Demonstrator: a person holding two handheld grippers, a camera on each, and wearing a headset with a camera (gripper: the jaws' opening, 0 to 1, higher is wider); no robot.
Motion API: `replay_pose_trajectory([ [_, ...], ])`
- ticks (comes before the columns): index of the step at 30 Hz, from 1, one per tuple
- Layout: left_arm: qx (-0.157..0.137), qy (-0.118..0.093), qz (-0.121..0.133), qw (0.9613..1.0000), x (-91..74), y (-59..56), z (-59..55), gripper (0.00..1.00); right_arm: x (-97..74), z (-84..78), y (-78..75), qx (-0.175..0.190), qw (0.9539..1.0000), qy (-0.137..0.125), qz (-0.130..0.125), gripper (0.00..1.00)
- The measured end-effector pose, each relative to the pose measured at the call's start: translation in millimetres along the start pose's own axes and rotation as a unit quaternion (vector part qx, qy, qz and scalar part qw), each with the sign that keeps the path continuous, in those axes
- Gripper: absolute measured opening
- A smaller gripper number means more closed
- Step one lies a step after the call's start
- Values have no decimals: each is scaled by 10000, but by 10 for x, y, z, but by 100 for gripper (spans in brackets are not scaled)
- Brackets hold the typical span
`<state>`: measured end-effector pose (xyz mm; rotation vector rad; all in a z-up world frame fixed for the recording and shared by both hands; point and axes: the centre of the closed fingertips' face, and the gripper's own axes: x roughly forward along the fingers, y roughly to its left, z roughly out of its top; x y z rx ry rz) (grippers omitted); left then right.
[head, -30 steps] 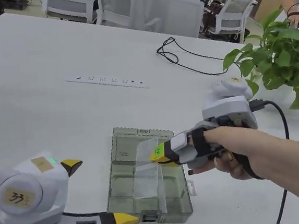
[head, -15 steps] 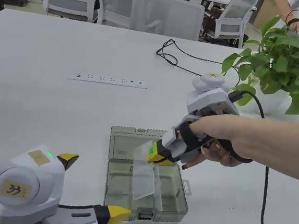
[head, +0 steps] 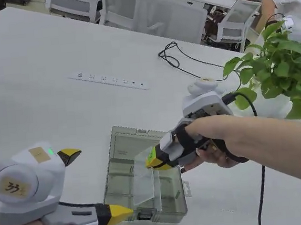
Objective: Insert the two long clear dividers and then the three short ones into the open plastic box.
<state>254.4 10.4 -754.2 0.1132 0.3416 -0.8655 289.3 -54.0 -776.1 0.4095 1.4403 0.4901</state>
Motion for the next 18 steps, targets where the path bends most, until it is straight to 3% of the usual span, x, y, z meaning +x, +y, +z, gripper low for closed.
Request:
replay_pose_trajectory([
  [4,19,-155,-172,9997,3,-77,64,100,20,-6,-18,16,10000,24,-49,2],
  [9,257,88,-203,9994,34,-112,-23,100,46,-12,20,-11,10000,36,-71,2],
  [18,272,94,-189,9994,41,-63,-46,100,88,-41,-22,-9,9998,96,-180,2],
])
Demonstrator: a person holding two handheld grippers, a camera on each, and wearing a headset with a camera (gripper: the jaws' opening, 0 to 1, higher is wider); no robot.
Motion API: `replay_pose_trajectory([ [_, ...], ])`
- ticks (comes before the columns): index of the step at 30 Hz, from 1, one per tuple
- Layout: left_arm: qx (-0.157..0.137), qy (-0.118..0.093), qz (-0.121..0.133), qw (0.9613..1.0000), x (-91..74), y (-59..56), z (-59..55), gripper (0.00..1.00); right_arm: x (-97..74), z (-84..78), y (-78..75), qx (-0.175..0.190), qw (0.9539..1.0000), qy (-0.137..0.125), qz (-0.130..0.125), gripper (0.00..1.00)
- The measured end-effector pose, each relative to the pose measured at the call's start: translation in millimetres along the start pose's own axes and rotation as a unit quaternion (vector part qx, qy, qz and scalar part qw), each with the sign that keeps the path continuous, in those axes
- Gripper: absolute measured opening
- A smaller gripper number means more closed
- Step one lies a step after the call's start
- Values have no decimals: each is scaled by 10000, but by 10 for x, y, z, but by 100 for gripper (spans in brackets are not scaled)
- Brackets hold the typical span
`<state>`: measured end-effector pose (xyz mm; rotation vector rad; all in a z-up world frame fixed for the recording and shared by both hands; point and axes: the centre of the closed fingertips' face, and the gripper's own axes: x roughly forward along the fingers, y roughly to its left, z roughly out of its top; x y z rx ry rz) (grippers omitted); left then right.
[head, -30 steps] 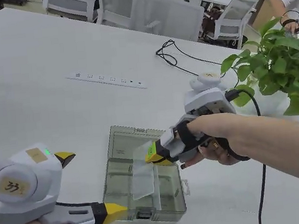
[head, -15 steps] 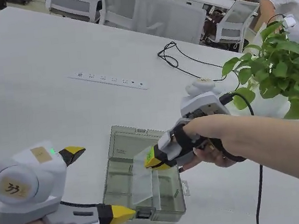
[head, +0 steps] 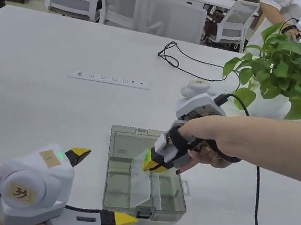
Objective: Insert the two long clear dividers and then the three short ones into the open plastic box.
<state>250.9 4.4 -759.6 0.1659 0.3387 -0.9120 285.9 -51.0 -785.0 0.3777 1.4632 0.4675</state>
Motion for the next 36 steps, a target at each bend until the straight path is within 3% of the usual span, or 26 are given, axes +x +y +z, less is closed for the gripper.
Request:
replay_pose_trajectory([
  [11,2,6,-5,10000,1,8,-9,100,43,-6,-23,-69,9999,42,-146,2],
  [17,5,0,-13,10000,1,5,-8,100,68,-27,-54,-176,9991,91,-370,2],
  [26,32,24,-25,10000,3,-5,-15,100,94,-2,2,-342,9983,169,-432,2],
  [36,38,42,-50,10000,8,-22,-19,99,60,7,-11,-283,9985,173,-429,2],
])
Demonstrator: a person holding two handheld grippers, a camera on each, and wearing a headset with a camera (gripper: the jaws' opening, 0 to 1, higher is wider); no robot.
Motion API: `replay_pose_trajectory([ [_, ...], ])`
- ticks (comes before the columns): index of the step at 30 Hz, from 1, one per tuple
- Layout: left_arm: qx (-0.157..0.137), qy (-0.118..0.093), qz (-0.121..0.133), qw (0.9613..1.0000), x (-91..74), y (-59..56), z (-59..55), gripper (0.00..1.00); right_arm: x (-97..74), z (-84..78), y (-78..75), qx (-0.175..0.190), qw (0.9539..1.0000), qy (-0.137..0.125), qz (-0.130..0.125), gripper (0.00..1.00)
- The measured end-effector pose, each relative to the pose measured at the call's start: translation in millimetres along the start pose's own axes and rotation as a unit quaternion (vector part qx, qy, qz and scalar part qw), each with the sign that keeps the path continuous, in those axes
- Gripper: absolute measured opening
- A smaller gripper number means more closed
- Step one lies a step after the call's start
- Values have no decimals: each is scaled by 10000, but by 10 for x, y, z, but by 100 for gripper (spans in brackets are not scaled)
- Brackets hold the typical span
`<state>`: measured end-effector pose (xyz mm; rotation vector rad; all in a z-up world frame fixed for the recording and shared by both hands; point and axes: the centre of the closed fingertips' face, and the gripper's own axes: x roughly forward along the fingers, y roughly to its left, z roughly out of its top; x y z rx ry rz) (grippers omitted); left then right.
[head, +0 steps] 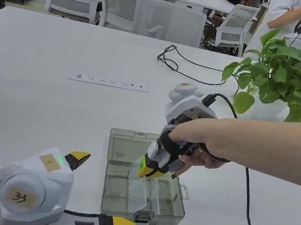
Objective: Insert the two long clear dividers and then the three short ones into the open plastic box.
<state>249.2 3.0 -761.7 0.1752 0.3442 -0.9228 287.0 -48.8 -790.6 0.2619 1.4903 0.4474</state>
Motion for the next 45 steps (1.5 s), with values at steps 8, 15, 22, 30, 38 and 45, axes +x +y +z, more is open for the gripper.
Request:
replay_pose_trajectory([
  [8,-1,7,-13,10000,2,-1,-2,99,11,-9,-25,-3,10000,19,-72,2],
  [15,-10,-12,4,10000,0,8,1,98,28,-21,-22,-17,9999,48,-109,2],
  [22,-21,-30,24,10000,-4,17,7,98,46,-24,-28,-31,9999,74,-140,2],
  [30,-41,-26,19,10000,-9,19,1,98,74,-20,-24,-30,9998,112,-151,2],
  [38,-34,-15,21,10000,-9,19,-1,98,85,-9,-10,-88,9997,172,-177,2],
  [45,-26,-28,13,10000,-9,12,10,98,90,-9,9,-256,9987,292,-326,3],
])
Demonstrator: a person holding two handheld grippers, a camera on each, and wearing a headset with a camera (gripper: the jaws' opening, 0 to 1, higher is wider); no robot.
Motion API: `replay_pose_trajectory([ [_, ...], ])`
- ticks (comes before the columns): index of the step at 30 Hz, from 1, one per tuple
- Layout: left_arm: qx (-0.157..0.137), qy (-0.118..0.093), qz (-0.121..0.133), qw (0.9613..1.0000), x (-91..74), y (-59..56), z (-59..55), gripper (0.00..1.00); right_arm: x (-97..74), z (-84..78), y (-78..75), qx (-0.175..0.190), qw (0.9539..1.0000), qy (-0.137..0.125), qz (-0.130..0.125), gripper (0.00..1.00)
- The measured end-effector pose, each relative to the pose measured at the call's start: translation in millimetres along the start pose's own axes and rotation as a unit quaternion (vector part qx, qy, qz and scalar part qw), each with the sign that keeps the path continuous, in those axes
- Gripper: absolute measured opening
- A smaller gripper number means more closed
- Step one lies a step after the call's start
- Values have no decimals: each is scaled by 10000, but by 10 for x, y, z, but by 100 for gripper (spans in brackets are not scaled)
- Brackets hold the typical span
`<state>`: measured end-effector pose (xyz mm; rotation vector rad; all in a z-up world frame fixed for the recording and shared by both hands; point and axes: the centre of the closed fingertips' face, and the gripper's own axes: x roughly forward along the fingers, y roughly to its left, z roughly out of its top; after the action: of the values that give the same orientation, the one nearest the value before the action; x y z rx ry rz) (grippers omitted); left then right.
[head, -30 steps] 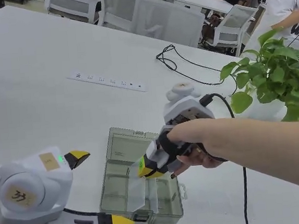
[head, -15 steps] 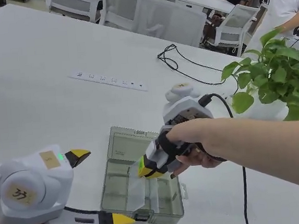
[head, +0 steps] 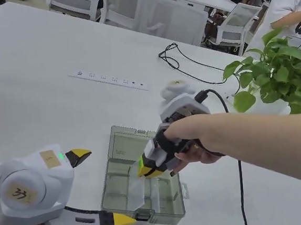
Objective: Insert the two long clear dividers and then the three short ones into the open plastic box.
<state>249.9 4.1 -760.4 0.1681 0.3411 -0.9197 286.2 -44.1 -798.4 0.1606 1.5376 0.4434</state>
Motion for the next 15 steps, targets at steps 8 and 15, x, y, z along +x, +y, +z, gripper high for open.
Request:
replay_pose_trajectory([
  [8,-25,3,-14,10000,2,1,-7,97,11,24,34,-308,9993,111,-200,3],
  [15,-35,-4,-5,10000,1,7,-5,97,29,4,31,-316,9990,195,-250,3],
])
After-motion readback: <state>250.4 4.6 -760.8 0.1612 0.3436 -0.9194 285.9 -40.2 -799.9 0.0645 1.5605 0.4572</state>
